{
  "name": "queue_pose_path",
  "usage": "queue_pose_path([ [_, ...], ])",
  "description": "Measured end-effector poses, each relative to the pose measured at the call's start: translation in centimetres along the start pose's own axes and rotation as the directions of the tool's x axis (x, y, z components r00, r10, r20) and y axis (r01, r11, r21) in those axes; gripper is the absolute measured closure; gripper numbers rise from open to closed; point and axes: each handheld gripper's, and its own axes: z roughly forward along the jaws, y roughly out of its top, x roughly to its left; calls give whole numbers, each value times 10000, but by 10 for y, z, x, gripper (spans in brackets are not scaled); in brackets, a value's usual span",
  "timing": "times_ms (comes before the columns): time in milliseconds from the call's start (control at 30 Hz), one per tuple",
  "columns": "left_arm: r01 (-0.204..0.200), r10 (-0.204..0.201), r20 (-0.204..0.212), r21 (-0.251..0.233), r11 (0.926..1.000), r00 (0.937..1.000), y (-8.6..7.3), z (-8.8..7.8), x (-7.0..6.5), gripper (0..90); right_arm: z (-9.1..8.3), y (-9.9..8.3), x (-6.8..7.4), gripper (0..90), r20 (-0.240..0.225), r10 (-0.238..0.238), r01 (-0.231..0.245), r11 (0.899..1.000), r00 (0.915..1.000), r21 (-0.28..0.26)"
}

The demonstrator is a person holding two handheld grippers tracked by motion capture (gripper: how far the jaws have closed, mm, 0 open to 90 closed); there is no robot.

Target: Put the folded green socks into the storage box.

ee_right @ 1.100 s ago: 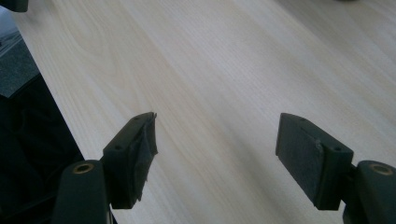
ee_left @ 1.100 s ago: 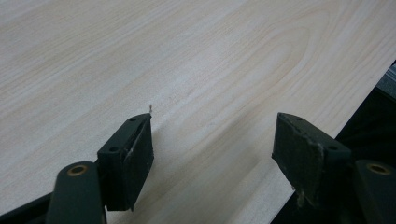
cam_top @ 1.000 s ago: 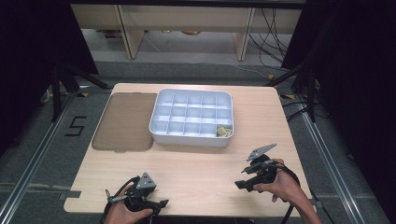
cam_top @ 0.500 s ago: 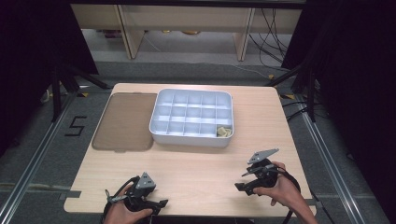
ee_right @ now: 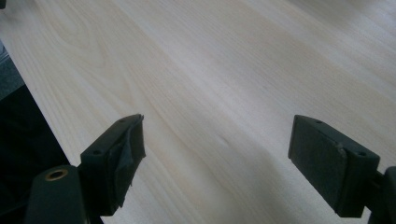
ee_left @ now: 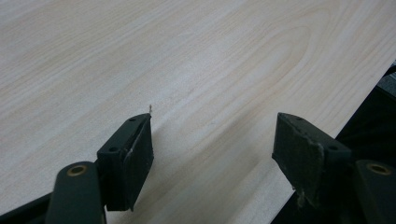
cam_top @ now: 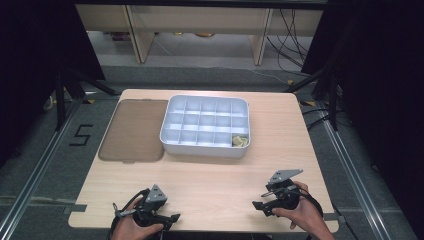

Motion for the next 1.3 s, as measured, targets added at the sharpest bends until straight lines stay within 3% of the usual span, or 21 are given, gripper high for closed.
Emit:
queue_pose_path([
  [33, 133, -133, 23, -156, 9998, 9999, 0, 1, -1, 282, 2, -2, 2, 189, 22, 100, -100, 9999, 9999, -119],
  [100, 61, -61, -27, -128, 9999, 10000, 0, 1, 0, 282, 3, -5, 1, 186, 25, -270, 271, 9994, 9996, -214],
  [200, 84, -86, -105, -167, 9998, 9999, 0, 1, 0, 281, 3, -10, 6, 185, 83, 267, -265, 9993, 9996, -273],
  [233, 74, -76, -102, -163, 9998, 9999, 0, 1, 0, 281, 5, -13, 5, 185, 245, 24, -11, 9987, 9997, -515],
  [267, 45, -47, -89, -132, 9999, 9999, 0, 1, 0, 281, 3, -14, 5, 185, 158, -4, 10, 9992, 9999, -400],
  [300, 87, -87, -13, -188, 9998, 10000, -1, 1, 0, 281, 2, -15, 8, 184, 104, 253, -249, 9988, 9996, -427],
  [333, -57, 57, 18, -58, 10000, 10000, 0, 1, 1, 281, 2, -16, 7, 182, 127, 5, 0, 9992, 9999, -404],
  [367, 72, -72, -11, -127, 9999, 10000, -1, 1, 0, 281, 3, -18, 7, 182, 198, -25, 33, 9991, 9998, -416],
  [400, 37, -37, -1, -74, 10000, 10000, 0, 1, 0, 281, 5, -18, 8, 183, 133, -110, 120, 9972, 9999, -738],
  [467, 32, -32, 36, 25, 10000, 10000, 0, 0, 0, 281, 3, -21, 10, 181, 270, 94, -75, 9976, 9996, -694],
  [533, 167, -167, 76, 15, 9999, 9998, 0, 0, -1, 281, 2, -22, 10, 180, 189, -212, 224, 9975, 9996, -674],
  [567, 137, -138, 78, 46, 9999, 9999, 0, 0, -1, 281, 4, -24, 11, 177, 176, -92, 109, 9954, 9998, -949],
  [700, -33, 33, 41, 15, 10000, 10000, 0, 0, -1, 279, 0, -27, 15, 164, 306, -274, 302, 9949, 9992, -963],
  [733, -57, 57, 44, 9, 10000, 10000, 0, 0, -1, 277, -1, -29, 18, 164, 272, 106, -78, 9947, 9996, -1022],
  [767, -75, 75, 35, 2, 10000, 10000, 0, 0, -1, 275, -2, -30, 16, 164, 365, -184, 224, 9932, 9992, -1138],
  [833, -66, 67, -94, 71, 10000, 9999, 0, 0, -1, 269, -3, -30, 15, 164, 380, -232, 276, 9924, 9990, -1198],
  [1067, -77, 77, 5, -26, 10000, 10000, 0, 0, -2, 270, -5, -35, 14, 165, 325, -164, 206, 9907, 9993, -1348],
  [1133, -84, 84, 0, -26, 10000, 10000, 0, 0, -1, 270, -6, -36, 15, 165, 360, 140, -93, 9920, 9993, -1258],
  [1200, -10, 9, -96, -157, 9999, 10000, 0, 1, -2, 269, -6, -37, 13, 165, 424, -178, 238, 9893, 9989, -1443],
  [1233, -150, 150, 7, 24, 9999, 9999, 0, 0, -1, 269, -7, -37, 13, 165, 395, -101, 156, 9897, 9992, -1425],
  [1300, 54, -54, 10, -115, 9999, 10000, 0, 1, -3, 270, -7, -38, 14, 165, 364, 18, 34, 9900, 9993, -1412],
])
